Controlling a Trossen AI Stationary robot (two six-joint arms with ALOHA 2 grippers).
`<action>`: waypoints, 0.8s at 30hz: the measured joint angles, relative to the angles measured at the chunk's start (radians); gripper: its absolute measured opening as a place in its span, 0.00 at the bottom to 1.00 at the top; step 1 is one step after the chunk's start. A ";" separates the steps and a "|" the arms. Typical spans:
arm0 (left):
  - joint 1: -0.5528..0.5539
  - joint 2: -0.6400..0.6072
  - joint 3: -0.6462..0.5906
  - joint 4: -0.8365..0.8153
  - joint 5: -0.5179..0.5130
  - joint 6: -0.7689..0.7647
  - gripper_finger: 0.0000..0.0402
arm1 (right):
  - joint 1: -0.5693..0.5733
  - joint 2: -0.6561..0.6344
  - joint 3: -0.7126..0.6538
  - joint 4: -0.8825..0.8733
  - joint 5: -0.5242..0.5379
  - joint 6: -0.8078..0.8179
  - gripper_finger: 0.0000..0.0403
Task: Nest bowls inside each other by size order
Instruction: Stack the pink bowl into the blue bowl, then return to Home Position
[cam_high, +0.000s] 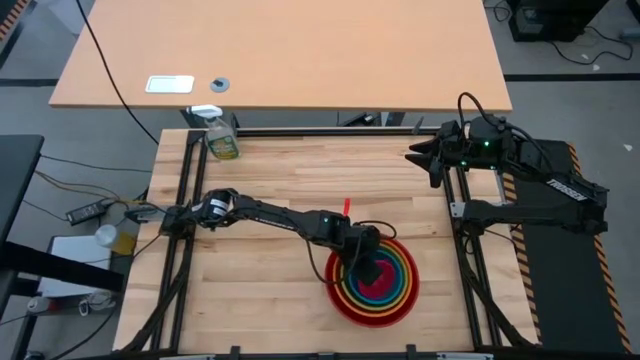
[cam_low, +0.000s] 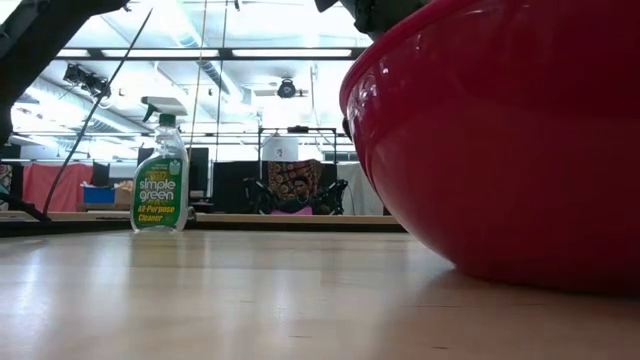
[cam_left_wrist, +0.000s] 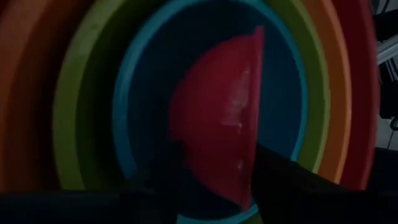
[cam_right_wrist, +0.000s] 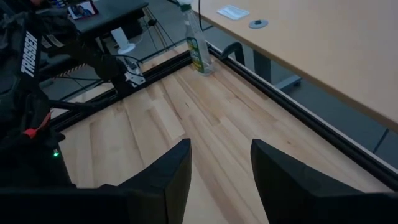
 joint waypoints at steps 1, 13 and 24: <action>0.000 0.000 0.000 0.002 0.000 0.002 0.44 | 0.000 0.000 0.000 0.000 -0.001 0.000 0.43; 0.021 -0.030 0.014 -0.066 -0.027 0.031 0.60 | 0.000 0.000 0.000 0.000 -0.021 0.000 0.43; -0.001 -0.034 0.137 -0.240 -0.195 0.170 0.49 | 0.000 0.000 0.000 0.002 -0.024 0.003 0.43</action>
